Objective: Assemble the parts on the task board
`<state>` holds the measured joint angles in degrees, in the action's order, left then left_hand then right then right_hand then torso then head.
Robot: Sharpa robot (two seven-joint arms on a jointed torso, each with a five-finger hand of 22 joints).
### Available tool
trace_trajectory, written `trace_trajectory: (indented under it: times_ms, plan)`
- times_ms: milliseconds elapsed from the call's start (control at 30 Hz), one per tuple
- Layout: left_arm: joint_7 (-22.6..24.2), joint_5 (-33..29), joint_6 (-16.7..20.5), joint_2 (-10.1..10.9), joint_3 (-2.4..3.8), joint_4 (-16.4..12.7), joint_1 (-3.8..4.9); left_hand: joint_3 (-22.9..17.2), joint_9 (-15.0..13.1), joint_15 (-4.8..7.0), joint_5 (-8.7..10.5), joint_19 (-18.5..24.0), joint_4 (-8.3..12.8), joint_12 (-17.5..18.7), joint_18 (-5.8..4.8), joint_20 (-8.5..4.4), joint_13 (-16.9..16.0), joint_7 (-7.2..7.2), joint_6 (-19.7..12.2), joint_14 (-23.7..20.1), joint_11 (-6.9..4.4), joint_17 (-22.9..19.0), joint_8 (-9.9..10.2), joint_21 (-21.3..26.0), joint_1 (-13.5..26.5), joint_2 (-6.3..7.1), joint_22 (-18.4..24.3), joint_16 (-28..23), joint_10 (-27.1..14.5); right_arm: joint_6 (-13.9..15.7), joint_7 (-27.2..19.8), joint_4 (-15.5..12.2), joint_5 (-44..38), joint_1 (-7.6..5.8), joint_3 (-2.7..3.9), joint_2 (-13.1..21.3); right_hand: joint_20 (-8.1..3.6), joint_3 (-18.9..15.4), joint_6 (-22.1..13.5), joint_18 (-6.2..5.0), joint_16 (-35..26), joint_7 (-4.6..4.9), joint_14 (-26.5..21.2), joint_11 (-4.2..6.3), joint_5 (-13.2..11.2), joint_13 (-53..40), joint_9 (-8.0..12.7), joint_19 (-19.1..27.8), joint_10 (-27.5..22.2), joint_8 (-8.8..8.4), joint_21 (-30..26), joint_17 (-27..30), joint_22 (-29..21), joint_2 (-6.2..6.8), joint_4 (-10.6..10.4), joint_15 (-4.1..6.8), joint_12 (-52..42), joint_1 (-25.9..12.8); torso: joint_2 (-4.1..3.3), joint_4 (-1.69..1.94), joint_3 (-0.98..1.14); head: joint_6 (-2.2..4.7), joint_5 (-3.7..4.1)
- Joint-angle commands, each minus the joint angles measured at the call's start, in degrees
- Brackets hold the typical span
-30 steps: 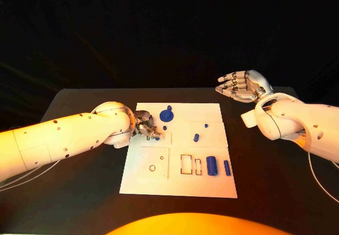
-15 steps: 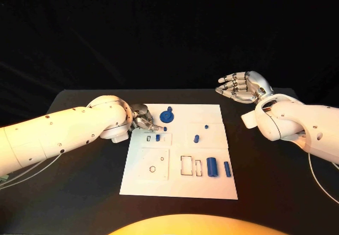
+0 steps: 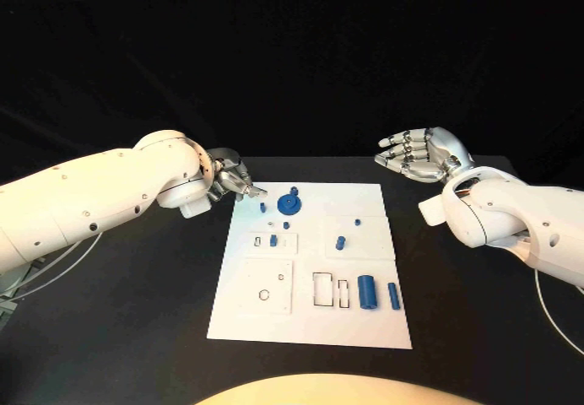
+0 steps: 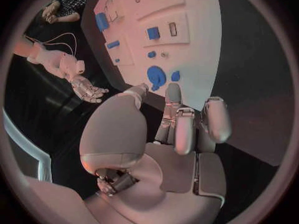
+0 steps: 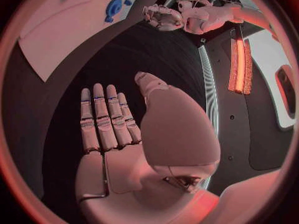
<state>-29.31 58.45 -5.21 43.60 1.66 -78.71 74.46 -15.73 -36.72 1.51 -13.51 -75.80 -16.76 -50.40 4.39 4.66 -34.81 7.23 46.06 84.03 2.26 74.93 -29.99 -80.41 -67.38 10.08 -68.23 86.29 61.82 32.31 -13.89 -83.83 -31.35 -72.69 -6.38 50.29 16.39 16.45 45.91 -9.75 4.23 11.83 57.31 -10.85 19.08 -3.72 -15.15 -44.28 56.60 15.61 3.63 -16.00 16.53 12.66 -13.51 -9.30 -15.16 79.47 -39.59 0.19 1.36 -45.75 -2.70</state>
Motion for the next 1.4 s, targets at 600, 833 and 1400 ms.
trace_trajectory:
  times_ms: [600,833,1400]
  plan:
    - [1.5,0.4,-5.8,-8.5,-1.64,15.2,0.52,1.6,1.2,-0.46,0.31,-0.2,-0.2,-0.1,0.31,0.52,0.9,-0.40,1.5,3.4,0.27,7.8,-0.1,0.3,2.3,-0.47,-0.3,-0.3,0.0,-1.5,-1.1,-0.3,0.2,0.02,0.02,-0.1,-0.31,0.2,0.5,-0.82,0.5,2.56,1.1,0.04,0.3,0.1,0.2,-0.6,0.3,-0.34,0.3,0.3,-0.3,-0.57,0.4,0.29,0.5,0.6,-0.44,-0.21,-0.13,0.61,-0.38]
    - [2.0,-0.5,-6.2,-10.0,-2.03,17.3,0.30,2.7,1.3,-0.20,0.61,-0.9,-0.2,-0.4,0.12,0.39,1.2,-0.79,2.5,3.7,-0.06,8.5,-0.7,-0.2,3.6,-1.10,-1.3,0.2,0.4,-1.4,-1.1,-0.1,0.2,0.02,0.02,-0.3,-0.31,0.3,0.5,-0.82,0.5,2.56,1.1,0.04,0.3,0.1,0.2,-0.6,0.3,-0.34,0.3,0.3,-0.4,-0.59,0.4,0.29,0.5,0.6,-0.64,-0.35,-0.08,0.71,-0.65]
    - [1.8,-1.4,-9.5,-10.9,-2.58,17.8,0.18,4.2,0.8,0.62,0.82,-2.1,-0.1,-1.0,-0.24,-0.24,1.7,-1.93,4.8,4.2,-1.05,9.5,-2.0,-1.1,3.7,-2.18,-3.1,0.8,1.9,-1.5,-1.1,0.2,0.2,0.03,0.02,-0.7,-0.31,0.3,0.5,-0.79,0.5,2.55,1.1,0.05,0.5,0.1,0.2,-0.6,0.4,-0.35,0.3,0.4,-0.5,-0.63,0.4,0.29,0.5,0.6,-0.52,-0.31,-0.07,0.51,-0.53]
